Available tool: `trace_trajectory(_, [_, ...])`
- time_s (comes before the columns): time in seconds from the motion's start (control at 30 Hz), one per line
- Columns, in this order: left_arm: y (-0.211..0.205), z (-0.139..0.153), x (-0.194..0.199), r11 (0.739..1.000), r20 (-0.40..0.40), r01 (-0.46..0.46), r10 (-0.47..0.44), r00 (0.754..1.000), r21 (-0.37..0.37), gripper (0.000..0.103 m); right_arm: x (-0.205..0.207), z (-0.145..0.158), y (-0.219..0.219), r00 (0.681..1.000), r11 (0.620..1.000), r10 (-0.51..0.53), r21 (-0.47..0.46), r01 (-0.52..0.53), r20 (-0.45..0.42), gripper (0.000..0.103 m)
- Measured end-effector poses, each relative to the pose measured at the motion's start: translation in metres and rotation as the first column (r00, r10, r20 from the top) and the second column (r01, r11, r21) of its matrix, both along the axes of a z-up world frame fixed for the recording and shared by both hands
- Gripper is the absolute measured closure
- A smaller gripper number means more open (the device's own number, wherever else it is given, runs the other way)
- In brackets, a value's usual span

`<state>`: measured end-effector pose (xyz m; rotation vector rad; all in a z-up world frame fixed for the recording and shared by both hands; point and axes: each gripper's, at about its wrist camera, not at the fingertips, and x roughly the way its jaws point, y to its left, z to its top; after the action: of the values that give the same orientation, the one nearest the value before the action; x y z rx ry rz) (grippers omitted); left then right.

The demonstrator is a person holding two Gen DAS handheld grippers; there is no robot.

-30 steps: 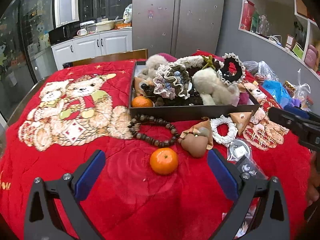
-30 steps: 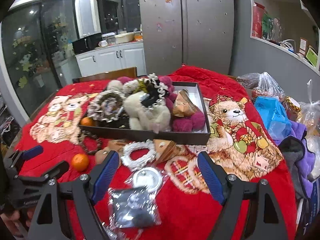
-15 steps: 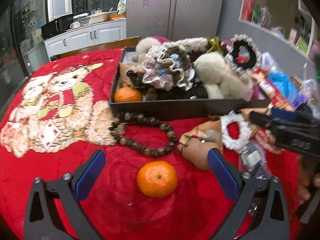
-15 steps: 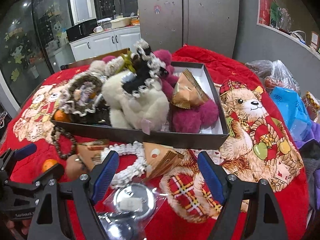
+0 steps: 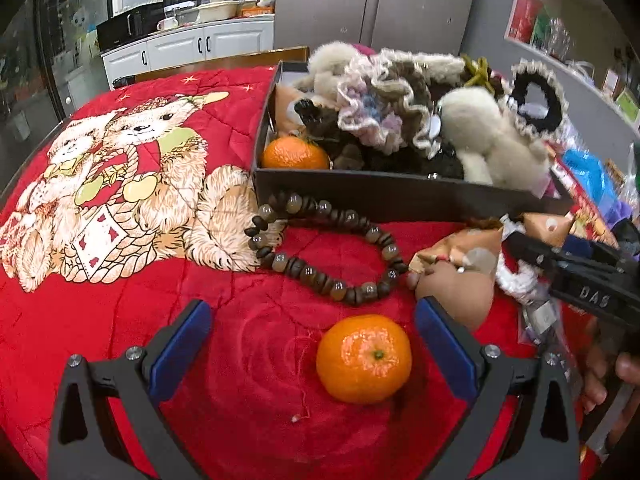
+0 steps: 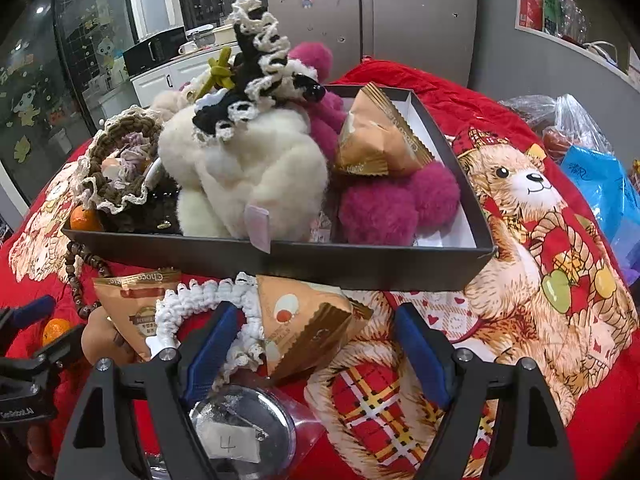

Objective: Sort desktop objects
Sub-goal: 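Grasp the tangerine with left tool while right tool grasps a brown paper packet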

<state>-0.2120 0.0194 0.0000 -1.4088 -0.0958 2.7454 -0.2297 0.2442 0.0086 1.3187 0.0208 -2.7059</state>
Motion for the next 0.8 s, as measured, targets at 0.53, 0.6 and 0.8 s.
trace_trajectory(0.53, [0.0088, -0.0035, -0.0007, 0.997, 0.016, 0.017, -0.016, 1.0, -0.078, 0.0, -0.0002, -0.0027, 0.0033, 1.0, 1.0, -0.014, -0.012, 0.013, -0.009, 0.02])
trace_trajectory(0.6, [0.0092, -0.0036, 0.0003, 0.997, 0.016, 0.017, -0.016, 1.0, -0.077, 0.0, 0.0027, -0.0016, 0.0036, 1.0, 0.999, -0.019, -0.026, 0.019, -0.011, 0.02])
trace_trajectory(0.8, [0.0093, -0.0036, -0.0003, 0.997, 0.015, 0.017, -0.016, 1.0, -0.077, 0.0, 0.004, 0.0013, 0.0091, 0.999, 0.999, -0.039, -0.039, 0.038, -0.029, 0.02])
